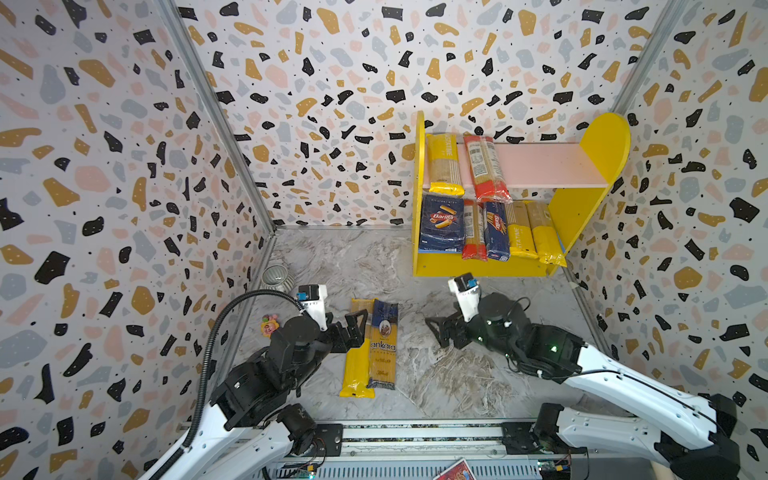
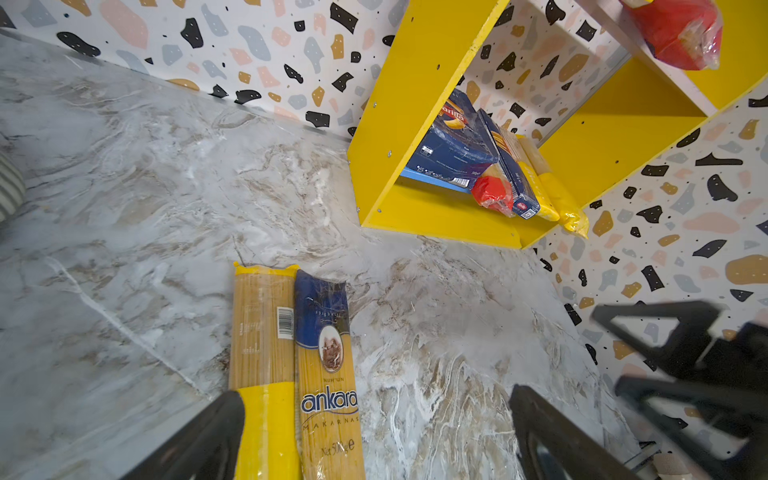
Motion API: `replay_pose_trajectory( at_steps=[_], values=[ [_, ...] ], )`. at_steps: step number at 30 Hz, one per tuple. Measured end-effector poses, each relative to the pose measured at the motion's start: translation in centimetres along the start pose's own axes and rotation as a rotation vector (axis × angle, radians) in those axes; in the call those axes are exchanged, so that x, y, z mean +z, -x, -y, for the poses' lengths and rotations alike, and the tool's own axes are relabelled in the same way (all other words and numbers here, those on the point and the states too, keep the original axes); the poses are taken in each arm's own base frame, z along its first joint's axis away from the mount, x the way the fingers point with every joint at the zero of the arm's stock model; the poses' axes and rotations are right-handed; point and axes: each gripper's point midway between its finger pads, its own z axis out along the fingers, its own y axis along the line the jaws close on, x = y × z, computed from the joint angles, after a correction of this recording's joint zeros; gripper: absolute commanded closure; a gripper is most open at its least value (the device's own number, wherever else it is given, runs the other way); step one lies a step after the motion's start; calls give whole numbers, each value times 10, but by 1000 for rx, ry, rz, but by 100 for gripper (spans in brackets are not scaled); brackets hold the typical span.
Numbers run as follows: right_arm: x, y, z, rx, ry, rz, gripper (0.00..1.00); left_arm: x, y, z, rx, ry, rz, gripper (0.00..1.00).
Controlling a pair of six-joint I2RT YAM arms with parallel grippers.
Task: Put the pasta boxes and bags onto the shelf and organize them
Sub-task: 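Open the right gripper and move it back down to the table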
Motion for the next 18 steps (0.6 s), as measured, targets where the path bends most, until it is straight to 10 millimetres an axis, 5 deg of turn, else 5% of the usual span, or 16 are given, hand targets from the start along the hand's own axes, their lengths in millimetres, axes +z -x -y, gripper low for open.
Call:
replay_pose_trajectory(
  at_steps=[3,6,11,18],
  values=[
    [21,-46,-17,-17,15,-104,4,-8,-1,-6,-15,13,2,1],
    [38,-70,-34,-34,27,-160,3,-14,-3,-12,-31,29,1,1],
    [64,-76,-42,-23,20,-156,1,-14,-7,-16,-50,45,-11,0],
    [126,-95,-44,-40,-37,-261,1,-5,-11,-25,-53,126,-43,0]
  ],
)
